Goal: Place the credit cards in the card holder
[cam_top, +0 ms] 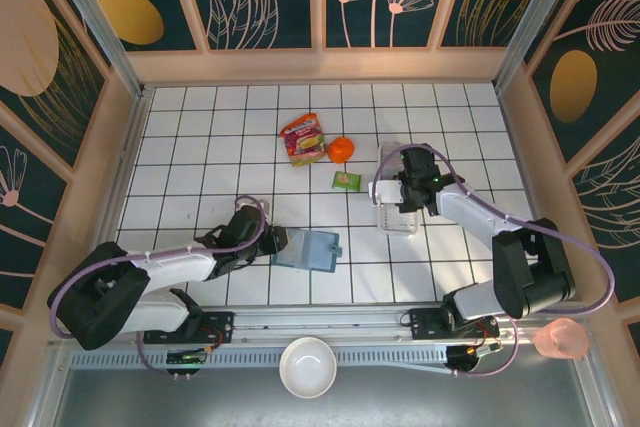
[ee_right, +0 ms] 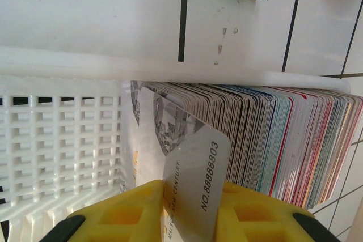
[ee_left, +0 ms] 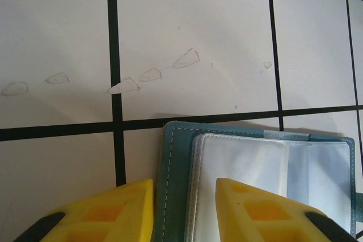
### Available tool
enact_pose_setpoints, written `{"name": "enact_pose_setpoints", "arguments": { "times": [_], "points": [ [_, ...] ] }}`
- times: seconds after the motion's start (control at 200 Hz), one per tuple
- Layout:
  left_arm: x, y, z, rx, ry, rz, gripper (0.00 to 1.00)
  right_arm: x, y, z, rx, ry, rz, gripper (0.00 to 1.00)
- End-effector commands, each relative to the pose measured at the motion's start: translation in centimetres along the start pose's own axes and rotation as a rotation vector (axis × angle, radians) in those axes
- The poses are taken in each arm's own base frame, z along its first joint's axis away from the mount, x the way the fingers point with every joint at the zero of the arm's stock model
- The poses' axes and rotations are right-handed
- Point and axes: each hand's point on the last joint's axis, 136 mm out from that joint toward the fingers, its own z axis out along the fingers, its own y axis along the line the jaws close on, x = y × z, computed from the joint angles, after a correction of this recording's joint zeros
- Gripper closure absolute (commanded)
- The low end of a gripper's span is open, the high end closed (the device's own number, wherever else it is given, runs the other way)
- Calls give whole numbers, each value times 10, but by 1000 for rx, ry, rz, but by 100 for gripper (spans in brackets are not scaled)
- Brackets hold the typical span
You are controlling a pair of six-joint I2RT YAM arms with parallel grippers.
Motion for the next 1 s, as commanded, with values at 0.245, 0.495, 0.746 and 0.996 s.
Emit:
{"name": "enact_pose_setpoints", "arguments": {
  "times": [0.245,0.495,0.746,0.996],
  "points": [
    [54,-15,8,111,220,-7,68,-2,-33,-23,125,2,17,92],
    [64,-10,7,104,241,-10,70,-14,-21,-36,57,-23,80,99],
    [69,-8,2,99,246,-9,68,-33,-12,-61,34,-43,163,100],
    [71,-3,-5,76,250,7,60,-52,-12,-92,84,-128,289,100]
  ]
}}
